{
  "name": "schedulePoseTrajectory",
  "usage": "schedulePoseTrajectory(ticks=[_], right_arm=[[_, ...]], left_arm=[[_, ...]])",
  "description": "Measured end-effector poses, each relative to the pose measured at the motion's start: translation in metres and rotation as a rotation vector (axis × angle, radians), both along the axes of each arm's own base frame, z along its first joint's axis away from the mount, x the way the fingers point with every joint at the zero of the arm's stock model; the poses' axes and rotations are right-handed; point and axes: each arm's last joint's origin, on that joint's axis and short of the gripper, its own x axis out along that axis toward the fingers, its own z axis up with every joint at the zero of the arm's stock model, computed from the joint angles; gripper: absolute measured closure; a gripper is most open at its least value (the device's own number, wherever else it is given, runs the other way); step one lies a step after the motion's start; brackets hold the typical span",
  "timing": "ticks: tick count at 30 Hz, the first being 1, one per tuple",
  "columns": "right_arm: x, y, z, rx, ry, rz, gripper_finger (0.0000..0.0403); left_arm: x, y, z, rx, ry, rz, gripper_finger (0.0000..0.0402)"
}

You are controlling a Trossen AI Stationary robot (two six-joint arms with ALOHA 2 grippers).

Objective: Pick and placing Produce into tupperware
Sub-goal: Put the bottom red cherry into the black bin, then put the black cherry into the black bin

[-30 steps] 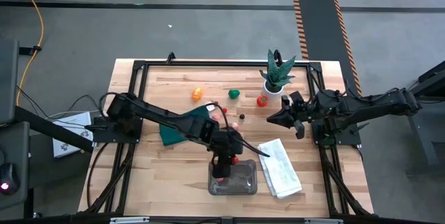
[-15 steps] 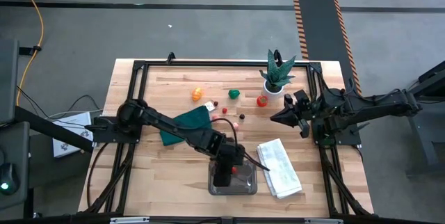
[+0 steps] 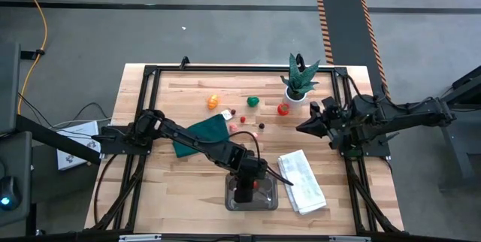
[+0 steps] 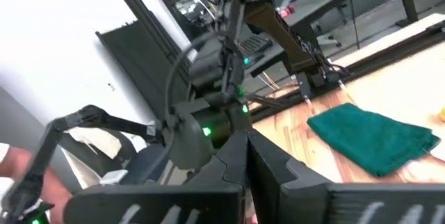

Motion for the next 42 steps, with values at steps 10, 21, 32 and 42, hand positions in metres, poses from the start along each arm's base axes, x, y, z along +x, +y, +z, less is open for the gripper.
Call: schedulePoseTrajectory(ticks=[10,21,32,42], right_arm=[[-0.004,0.0,0.0,-0.002,0.006,0.006,0.0403],[-0.004,0.0,-0.001,-0.009,0.011,0.02,0.0403],[-0.004,0.0,-0.001,-0.013,0.014,0.021,0.0403],[-0.004,0.0,-0.001,-0.02,0.017,0.022,0.0403]], left_arm=[[0.003,-0.001,-0.016,0.0,0.045,0.021,0.0293],[0.006,-0.004,-0.032,-0.034,0.092,0.052,0.0293],[0.009,-0.005,-0.031,-0.056,0.059,0.045,0.0265],[0.009,-0.005,-0.031,-0.069,0.069,0.075,0.0185]])
